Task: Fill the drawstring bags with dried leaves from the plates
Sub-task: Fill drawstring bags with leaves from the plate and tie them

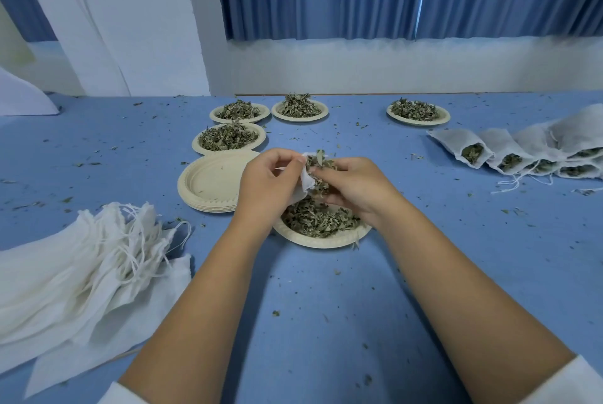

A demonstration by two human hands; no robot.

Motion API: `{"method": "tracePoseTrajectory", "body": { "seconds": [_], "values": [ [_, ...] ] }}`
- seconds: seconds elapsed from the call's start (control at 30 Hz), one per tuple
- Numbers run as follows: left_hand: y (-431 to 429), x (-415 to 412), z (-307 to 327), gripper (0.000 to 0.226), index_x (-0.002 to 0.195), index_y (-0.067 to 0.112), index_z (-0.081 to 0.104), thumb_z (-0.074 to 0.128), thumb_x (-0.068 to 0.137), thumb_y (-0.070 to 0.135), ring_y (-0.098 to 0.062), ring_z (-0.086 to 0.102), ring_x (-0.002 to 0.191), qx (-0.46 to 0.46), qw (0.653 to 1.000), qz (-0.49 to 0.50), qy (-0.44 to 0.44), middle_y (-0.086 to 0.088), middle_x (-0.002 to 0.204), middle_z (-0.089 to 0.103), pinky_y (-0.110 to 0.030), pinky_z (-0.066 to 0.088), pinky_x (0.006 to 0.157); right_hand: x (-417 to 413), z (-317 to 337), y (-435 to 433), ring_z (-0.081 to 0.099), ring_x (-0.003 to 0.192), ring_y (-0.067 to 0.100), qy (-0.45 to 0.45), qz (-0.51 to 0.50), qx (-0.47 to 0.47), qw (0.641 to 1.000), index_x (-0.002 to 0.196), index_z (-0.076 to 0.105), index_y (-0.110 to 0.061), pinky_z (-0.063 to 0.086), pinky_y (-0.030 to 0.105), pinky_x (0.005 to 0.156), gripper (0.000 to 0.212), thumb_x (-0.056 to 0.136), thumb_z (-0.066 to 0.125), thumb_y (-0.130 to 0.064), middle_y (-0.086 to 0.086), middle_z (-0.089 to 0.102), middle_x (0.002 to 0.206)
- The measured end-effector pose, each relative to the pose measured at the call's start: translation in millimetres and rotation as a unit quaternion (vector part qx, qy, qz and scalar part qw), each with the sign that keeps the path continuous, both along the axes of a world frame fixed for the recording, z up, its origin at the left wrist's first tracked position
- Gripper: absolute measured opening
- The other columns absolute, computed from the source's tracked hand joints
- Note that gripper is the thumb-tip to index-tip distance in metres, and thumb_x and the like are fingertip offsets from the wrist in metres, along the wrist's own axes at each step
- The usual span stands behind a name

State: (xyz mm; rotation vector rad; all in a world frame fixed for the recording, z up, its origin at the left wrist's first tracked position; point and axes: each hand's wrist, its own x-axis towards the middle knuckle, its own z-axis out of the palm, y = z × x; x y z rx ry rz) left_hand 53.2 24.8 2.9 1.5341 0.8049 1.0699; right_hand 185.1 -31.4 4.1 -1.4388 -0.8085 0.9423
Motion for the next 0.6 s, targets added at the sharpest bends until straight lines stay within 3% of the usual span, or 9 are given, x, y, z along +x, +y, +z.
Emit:
{"method": "tracePoseTrajectory", "body": {
  "seconds": [0.1, 0.2, 0.33, 0.43, 0.6],
  "values": [
    [-7, 3, -1, 0.008, 0.087, 0.02, 0.07, 0.065, 0.092, 0.016, -0.014, 0.067, 0.075, 0.119, 0.992, -0.013, 0.046, 0.003, 0.08, 0.072, -0.028, 0.055, 0.071, -6, -2, 0, 0.067, 0.06, 0.016, -0.122, -0.076, -0.013, 0.99, 0.083, 0.068, -0.013, 0.054, 0.024, 0.05, 0.008, 0.086, 0.067, -0.007, 0.007, 0.068, 0.086],
    [-9, 6, -4, 0.008, 0.087, 0.019, 0.07, 0.064, 0.093, 0.018, -0.009, 0.065, 0.067, 0.147, 0.986, -0.011, 0.074, 0.007, 0.071, 0.07, -0.023, 0.053, 0.064, -7, -5, 0, 0.061, 0.052, 0.014, -0.169, -0.104, -0.022, 0.98, 0.081, 0.065, -0.013, 0.048, 0.021, 0.043, 0.005, 0.084, 0.068, -0.011, 0.005, 0.064, 0.072],
    [3, 2, -7, 0.009, 0.088, 0.02, 0.069, 0.063, 0.093, 0.021, 0.005, 0.061, 0.067, 0.099, 0.991, 0.071, 0.063, 0.012, 0.082, 0.07, -0.009, 0.045, 0.06, -1, 4, -2, 0.073, 0.071, 0.015, -0.012, -0.034, -0.024, 0.999, 0.096, 0.068, -0.008, 0.061, 0.033, 0.071, 0.024, 0.08, 0.079, -0.023, 0.005, 0.074, 0.086],
    [8, -1, -8, 0.011, 0.09, 0.017, 0.07, 0.061, 0.093, 0.022, 0.007, 0.06, 0.076, 0.077, 0.989, 0.112, 0.049, 0.012, 0.089, 0.07, -0.004, 0.043, 0.065, 5, 15, -4, 0.071, 0.068, 0.016, 0.063, -0.015, -0.023, 0.998, 0.091, 0.068, -0.009, 0.058, 0.027, 0.065, 0.016, 0.081, 0.078, -0.017, 0.005, 0.071, 0.083],
    [11, -1, -9, 0.011, 0.092, 0.018, 0.071, 0.061, 0.094, 0.021, 0.016, 0.056, 0.071, 0.062, 0.988, 0.134, 0.036, 0.014, 0.088, 0.067, -0.002, 0.041, 0.063, 7, 24, -9, 0.066, 0.067, 0.017, 0.058, -0.04, -0.022, 0.997, 0.089, 0.066, -0.01, 0.056, 0.024, 0.058, 0.01, 0.084, 0.073, -0.013, 0.008, 0.064, 0.097]
  ]
}}
